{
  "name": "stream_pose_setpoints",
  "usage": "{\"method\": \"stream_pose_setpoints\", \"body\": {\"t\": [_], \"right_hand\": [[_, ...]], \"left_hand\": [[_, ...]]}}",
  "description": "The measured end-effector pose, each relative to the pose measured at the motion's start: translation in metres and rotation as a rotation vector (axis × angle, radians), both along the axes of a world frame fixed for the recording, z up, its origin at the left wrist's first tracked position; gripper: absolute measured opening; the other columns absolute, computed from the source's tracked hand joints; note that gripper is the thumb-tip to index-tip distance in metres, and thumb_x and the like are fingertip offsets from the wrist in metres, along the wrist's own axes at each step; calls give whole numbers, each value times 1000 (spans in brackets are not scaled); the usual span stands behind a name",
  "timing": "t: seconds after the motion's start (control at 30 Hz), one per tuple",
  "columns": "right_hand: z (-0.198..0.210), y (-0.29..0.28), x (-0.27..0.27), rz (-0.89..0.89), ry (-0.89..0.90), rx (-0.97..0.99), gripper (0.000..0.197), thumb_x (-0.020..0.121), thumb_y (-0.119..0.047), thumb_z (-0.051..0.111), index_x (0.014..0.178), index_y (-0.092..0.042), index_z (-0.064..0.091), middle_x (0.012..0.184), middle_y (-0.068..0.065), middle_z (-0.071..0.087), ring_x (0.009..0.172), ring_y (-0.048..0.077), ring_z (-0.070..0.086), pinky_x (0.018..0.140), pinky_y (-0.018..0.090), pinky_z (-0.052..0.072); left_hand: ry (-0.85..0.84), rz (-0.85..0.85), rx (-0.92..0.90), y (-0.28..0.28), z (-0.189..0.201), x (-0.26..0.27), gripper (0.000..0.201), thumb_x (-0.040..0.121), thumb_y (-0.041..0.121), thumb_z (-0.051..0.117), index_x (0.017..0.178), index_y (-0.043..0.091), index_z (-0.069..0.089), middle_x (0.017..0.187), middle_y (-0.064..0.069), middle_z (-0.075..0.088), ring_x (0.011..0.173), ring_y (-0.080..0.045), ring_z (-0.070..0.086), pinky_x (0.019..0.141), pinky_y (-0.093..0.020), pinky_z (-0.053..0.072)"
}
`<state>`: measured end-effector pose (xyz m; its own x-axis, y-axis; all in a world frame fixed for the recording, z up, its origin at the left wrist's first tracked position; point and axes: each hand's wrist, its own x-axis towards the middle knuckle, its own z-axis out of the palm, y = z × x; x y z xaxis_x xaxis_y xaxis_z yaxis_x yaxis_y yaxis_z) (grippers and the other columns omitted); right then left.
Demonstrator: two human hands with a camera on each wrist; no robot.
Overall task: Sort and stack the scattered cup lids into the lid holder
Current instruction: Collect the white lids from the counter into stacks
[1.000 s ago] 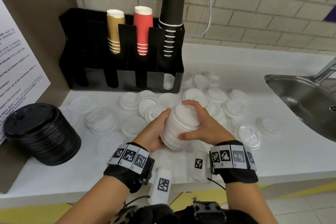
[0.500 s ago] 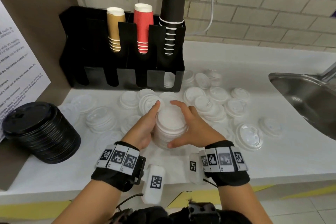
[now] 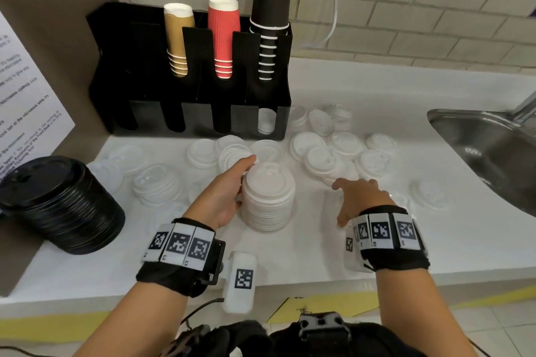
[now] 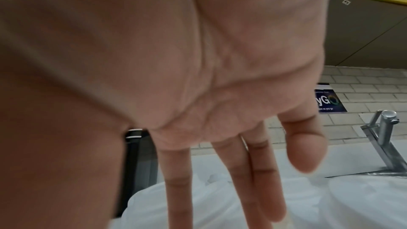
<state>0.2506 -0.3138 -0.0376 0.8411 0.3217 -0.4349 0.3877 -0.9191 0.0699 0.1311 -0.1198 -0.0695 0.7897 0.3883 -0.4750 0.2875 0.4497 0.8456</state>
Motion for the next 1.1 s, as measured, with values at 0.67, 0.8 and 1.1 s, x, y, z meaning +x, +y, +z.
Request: {"method": "stream_pose_setpoints", "body": {"t": [0.67, 0.8, 1.1], "right_hand": [[27, 35, -15, 336, 159, 980, 56, 68, -23, 76, 115, -40, 52, 112, -6, 49, 99, 3, 49, 81, 18, 41], [19, 47, -21, 364, 155, 962, 45, 71, -25, 76, 111, -37, 58, 112, -2, 56, 105, 10, 50, 87, 21, 38], [12, 58, -26, 390, 154, 957, 49, 68, -24, 78, 108, -40, 55, 111, -5, 56, 102, 13, 50, 83, 23, 37]], "left_hand": [[-1, -280, 474, 0, -7, -25, 99, 66, 15, 89, 143, 30, 28, 134, 11, 46, 126, -12, 46, 107, -39, 44], [-15, -276, 467, -1, -11, -27, 92, 67, 15, 89, 138, 32, 34, 132, 11, 50, 125, -11, 48, 106, -41, 45], [-86, -256, 436, -2, -14, -25, 79, 70, 18, 87, 126, 43, 38, 123, 18, 54, 114, -2, 54, 91, -26, 52]]}}
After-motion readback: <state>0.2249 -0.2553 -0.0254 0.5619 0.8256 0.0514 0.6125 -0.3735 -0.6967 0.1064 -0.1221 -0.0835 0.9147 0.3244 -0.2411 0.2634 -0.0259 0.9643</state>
